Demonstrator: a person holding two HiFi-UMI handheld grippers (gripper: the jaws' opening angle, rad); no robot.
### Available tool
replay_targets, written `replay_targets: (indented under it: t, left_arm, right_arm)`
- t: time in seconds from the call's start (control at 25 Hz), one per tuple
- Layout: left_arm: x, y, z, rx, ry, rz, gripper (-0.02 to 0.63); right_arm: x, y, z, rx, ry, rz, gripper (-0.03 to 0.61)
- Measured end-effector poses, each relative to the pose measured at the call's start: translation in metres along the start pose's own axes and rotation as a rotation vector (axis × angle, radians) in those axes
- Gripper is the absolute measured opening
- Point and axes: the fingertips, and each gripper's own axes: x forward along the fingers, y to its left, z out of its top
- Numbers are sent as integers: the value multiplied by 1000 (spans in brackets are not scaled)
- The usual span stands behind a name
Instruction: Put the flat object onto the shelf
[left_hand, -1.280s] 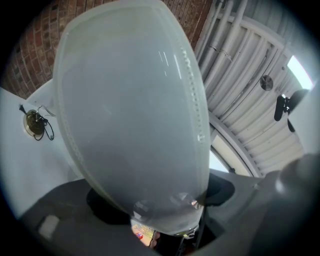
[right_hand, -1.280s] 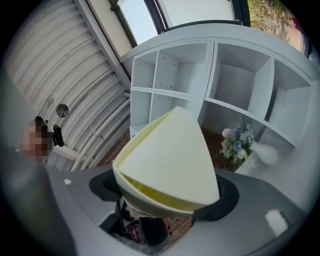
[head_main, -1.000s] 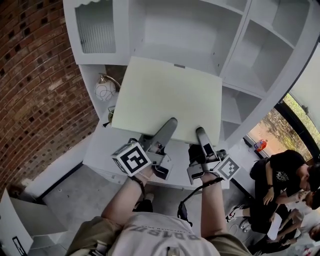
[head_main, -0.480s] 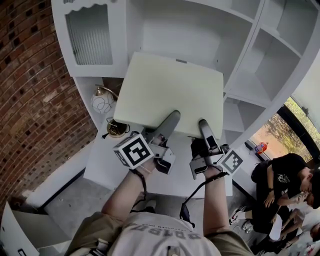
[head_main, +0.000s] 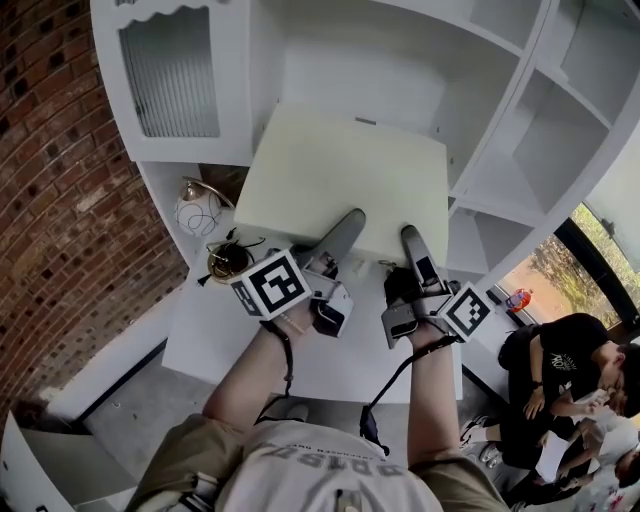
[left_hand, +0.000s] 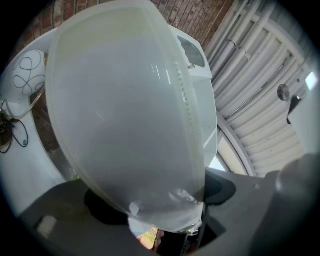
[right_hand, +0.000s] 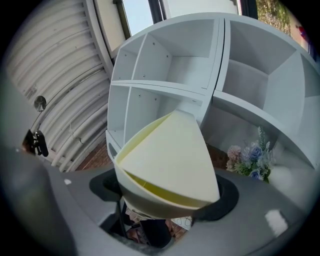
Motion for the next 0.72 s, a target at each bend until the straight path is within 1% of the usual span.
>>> replay_targets:
  t: [0.16, 0.52, 0.72]
  left_arm:
    - [10, 4, 2, -6, 12, -5, 420]
    - [16, 2, -3, 48, 62, -64, 451]
    - [-2, 4, -14, 114, 81, -49, 451]
  right_arm:
    - [5, -5, 7, 6, -9, -29, 399]
    - [10, -9, 20, 51, -91, -101, 387]
    - [9, -13, 26, 58, -122, -122, 382]
